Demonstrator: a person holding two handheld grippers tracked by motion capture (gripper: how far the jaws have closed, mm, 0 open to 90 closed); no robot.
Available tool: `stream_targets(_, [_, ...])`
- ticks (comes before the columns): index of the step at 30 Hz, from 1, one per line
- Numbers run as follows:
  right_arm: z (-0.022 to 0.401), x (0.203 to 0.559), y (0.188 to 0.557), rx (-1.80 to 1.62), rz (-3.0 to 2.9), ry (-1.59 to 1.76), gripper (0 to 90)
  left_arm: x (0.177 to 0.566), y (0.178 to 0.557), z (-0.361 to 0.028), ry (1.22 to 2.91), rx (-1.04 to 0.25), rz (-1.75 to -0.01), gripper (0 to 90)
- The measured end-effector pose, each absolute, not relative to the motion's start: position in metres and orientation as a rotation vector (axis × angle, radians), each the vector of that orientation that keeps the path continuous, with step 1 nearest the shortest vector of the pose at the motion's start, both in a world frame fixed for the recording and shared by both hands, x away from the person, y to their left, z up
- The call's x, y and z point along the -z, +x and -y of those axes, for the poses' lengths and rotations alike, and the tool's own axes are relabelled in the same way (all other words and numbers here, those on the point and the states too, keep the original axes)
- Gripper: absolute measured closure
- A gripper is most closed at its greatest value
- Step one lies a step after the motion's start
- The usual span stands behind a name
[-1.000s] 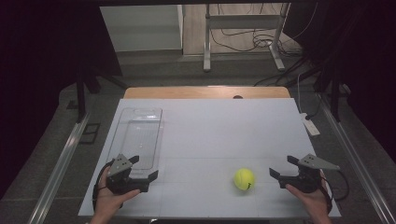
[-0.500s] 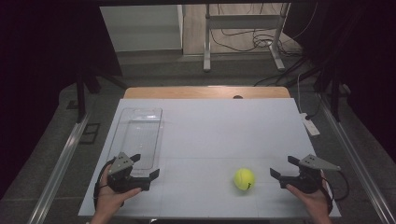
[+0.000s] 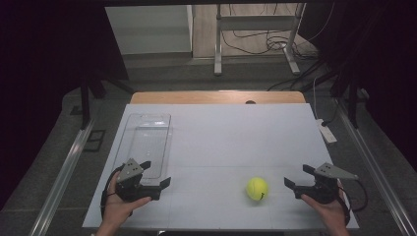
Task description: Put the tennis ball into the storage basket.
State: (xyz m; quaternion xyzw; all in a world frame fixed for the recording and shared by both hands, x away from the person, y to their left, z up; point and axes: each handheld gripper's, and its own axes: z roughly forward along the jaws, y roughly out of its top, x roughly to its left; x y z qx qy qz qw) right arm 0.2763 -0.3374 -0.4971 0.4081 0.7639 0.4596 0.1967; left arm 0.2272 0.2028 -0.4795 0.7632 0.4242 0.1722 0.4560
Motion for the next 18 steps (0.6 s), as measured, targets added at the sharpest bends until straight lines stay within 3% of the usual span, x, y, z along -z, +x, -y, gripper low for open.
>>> stream_targets(18, [0.337,0.498,0.277,-1.282,-2.141,1.143,8.1,0.467,0.230,-0.197,1.874,-0.440,-1.016,8.4])
